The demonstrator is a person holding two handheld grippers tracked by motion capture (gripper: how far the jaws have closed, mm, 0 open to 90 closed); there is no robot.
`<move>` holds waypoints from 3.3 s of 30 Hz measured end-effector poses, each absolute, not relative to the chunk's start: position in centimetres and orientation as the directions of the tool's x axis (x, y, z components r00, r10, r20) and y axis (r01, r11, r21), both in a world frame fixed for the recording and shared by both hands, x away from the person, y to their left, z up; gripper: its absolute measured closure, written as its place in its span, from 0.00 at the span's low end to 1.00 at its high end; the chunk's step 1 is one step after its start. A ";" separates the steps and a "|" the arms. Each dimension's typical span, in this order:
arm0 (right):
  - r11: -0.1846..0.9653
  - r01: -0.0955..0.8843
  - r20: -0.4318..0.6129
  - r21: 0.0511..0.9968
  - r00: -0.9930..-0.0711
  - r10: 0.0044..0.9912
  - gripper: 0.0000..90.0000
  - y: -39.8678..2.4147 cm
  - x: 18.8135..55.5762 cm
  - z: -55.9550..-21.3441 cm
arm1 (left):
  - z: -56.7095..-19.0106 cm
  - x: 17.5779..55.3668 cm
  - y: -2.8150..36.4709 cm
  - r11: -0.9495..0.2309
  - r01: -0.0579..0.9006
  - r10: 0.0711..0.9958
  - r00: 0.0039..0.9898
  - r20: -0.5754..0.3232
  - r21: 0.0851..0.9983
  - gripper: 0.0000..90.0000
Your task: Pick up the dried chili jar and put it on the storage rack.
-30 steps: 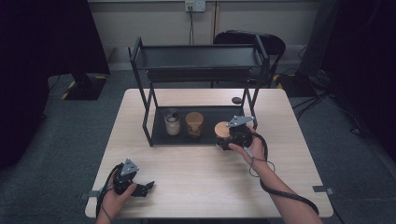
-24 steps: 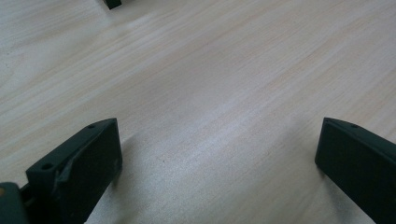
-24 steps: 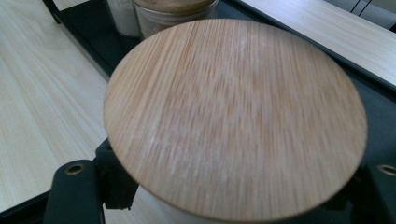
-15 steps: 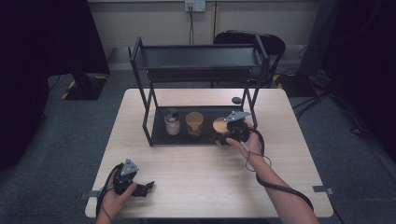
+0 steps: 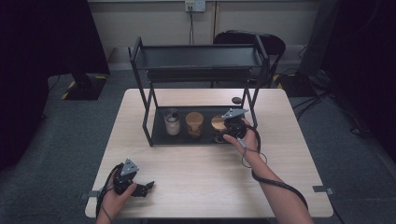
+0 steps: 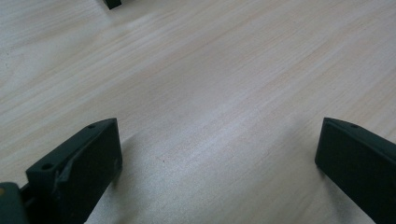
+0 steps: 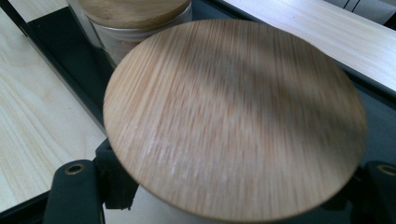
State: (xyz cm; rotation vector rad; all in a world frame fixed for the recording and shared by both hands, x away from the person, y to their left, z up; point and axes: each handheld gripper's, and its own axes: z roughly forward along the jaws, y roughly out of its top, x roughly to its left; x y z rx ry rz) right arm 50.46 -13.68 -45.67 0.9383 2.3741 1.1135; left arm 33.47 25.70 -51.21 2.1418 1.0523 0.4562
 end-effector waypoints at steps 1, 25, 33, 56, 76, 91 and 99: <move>0.473 0.418 -0.038 0.776 -0.717 0.696 0.28 -13.6 50.6 -45.7 | -51.2 33.5 25.7 -0.427 0.548 0.793 0.609 0.008 0.719 0.00; 0.459 0.440 -0.029 0.772 -0.697 0.716 0.28 -12.7 51.9 -46.5 | -51.2 33.5 25.7 -0.427 0.548 0.793 0.609 0.008 0.719 0.00; 0.452 0.440 -0.027 0.776 -0.693 0.721 0.28 -12.5 52.1 -46.7 | -51.2 33.5 25.7 -0.427 0.548 0.794 0.608 0.007 0.720 0.00; 0.430 0.429 -0.039 0.795 -0.670 0.742 0.28 -12.2 52.5 -47.4 | -51.2 33.4 25.7 -0.426 0.547 0.793 0.609 0.007 0.720 0.00; 0.397 0.466 -0.003 0.791 -0.645 0.764 0.10 -12.2 52.1 -47.0 | -51.2 33.4 25.7 -0.426 0.547 0.793 0.609 0.007 0.721 0.00; 0.377 0.485 0.017 0.789 -0.630 0.776 0.02 -13.1 51.0 -46.2 | -51.2 33.4 25.7 -0.426 0.547 0.793 0.609 0.007 0.721 0.00; 0.377 0.479 0.000 0.793 -0.617 0.787 0.02 -13.9 50.3 -46.1 | -51.2 33.4 25.7 -0.426 0.547 0.793 0.609 0.007 0.721 0.00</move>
